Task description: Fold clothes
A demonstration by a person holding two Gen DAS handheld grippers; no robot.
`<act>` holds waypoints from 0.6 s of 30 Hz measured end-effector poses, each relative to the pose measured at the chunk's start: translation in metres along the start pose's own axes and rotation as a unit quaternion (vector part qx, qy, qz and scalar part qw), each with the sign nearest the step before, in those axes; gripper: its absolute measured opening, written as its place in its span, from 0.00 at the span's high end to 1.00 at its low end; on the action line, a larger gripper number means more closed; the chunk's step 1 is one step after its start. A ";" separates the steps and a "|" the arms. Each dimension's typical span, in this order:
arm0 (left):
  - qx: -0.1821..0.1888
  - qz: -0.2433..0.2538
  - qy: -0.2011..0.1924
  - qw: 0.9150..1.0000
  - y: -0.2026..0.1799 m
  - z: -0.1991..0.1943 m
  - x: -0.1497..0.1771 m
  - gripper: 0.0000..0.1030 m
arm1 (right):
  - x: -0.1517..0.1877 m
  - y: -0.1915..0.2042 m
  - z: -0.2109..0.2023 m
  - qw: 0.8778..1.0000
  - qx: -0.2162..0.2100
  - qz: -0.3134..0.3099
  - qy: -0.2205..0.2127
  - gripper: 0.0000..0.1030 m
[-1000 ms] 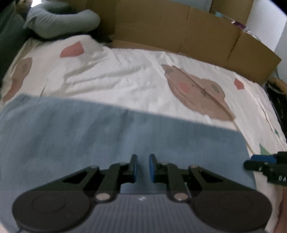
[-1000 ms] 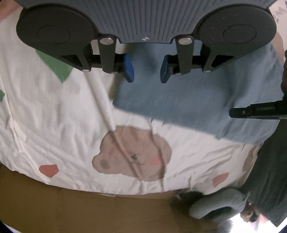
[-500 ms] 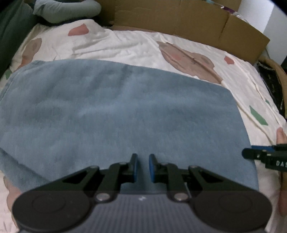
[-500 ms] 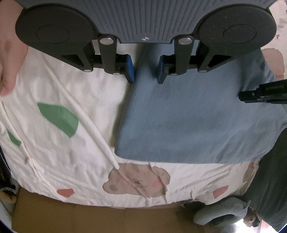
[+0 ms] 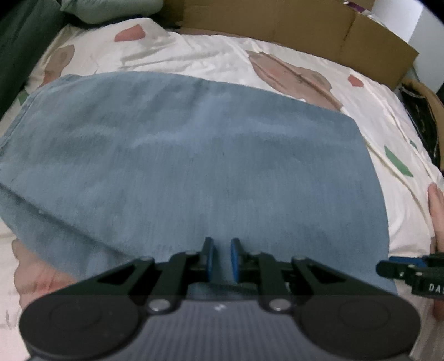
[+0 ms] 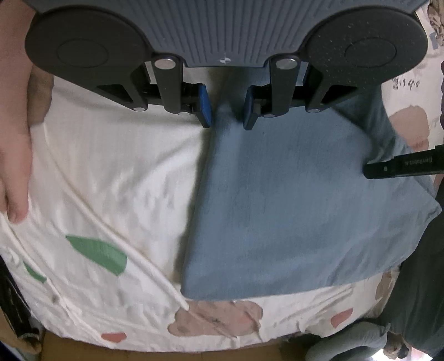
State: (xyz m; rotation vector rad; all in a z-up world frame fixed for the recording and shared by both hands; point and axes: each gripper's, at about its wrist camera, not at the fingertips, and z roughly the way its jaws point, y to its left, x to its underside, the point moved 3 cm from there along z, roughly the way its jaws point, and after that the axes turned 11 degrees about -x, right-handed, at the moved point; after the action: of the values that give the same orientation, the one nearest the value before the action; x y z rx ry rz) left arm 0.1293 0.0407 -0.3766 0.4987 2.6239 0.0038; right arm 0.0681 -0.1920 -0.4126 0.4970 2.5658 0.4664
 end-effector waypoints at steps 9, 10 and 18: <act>0.002 -0.007 0.020 1.000 0.005 -0.011 0.018 0.85 | 0.011 -0.005 -0.018 0.999 -0.026 0.039 0.003 0.71; 0.002 -0.010 0.021 1.000 0.006 -0.014 0.021 0.85 | 0.012 -0.005 -0.022 0.998 -0.031 0.046 0.004 0.71; 0.003 -0.033 0.018 0.999 0.018 -0.025 0.032 0.85 | 0.012 -0.009 -0.036 0.996 -0.061 0.067 -0.020 0.70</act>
State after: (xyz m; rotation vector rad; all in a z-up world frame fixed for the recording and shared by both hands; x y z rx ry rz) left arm 0.0976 0.0706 -0.3670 0.4186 2.6742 -0.0175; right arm 0.0375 -0.2028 -0.3912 0.6298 2.4579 0.6495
